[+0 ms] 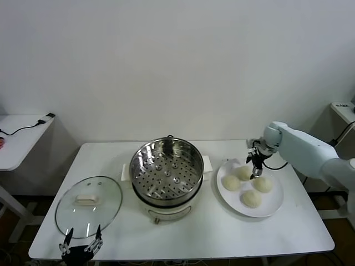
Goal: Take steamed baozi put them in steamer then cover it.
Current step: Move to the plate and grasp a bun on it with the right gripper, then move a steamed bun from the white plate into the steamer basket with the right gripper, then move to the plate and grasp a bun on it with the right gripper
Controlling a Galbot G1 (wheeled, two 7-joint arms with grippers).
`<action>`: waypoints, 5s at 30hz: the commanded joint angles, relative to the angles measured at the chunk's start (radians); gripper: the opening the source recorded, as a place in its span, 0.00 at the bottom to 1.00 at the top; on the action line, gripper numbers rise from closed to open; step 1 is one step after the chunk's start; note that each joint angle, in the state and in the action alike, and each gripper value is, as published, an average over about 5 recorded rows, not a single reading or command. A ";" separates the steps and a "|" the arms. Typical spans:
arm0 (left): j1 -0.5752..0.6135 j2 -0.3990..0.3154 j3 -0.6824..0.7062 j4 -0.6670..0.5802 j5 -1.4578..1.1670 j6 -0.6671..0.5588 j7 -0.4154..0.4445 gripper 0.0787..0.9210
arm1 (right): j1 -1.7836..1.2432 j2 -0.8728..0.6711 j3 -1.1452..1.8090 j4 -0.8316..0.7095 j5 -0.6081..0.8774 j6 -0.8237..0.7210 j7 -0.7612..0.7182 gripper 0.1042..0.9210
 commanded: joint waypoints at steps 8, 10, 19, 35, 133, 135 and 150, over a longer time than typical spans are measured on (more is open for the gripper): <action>0.002 0.004 0.006 -0.004 0.003 0.001 -0.001 0.88 | -0.016 0.035 0.003 -0.035 -0.012 -0.011 -0.001 0.69; 0.003 0.003 0.009 -0.005 0.006 0.001 -0.001 0.88 | -0.011 0.031 -0.006 -0.026 -0.012 -0.013 -0.004 0.66; 0.009 -0.001 0.021 -0.014 0.027 0.006 -0.003 0.88 | 0.233 0.013 -0.134 0.090 0.103 0.009 -0.054 0.62; 0.007 0.006 0.023 -0.026 0.035 0.008 -0.003 0.88 | 0.778 0.260 -0.316 0.791 0.213 0.395 -0.121 0.62; 0.005 -0.010 0.012 -0.029 0.028 0.004 -0.018 0.88 | 0.120 -0.091 -0.300 0.433 0.280 -0.282 0.254 0.88; 0.005 -0.010 0.012 -0.030 0.027 0.005 -0.018 0.88 | 0.119 -0.091 -0.298 0.433 0.280 -0.282 0.254 0.87; 0.007 -0.010 0.020 -0.037 0.033 0.006 -0.018 0.88 | 0.190 -0.102 -0.291 0.476 0.305 -0.261 0.220 0.55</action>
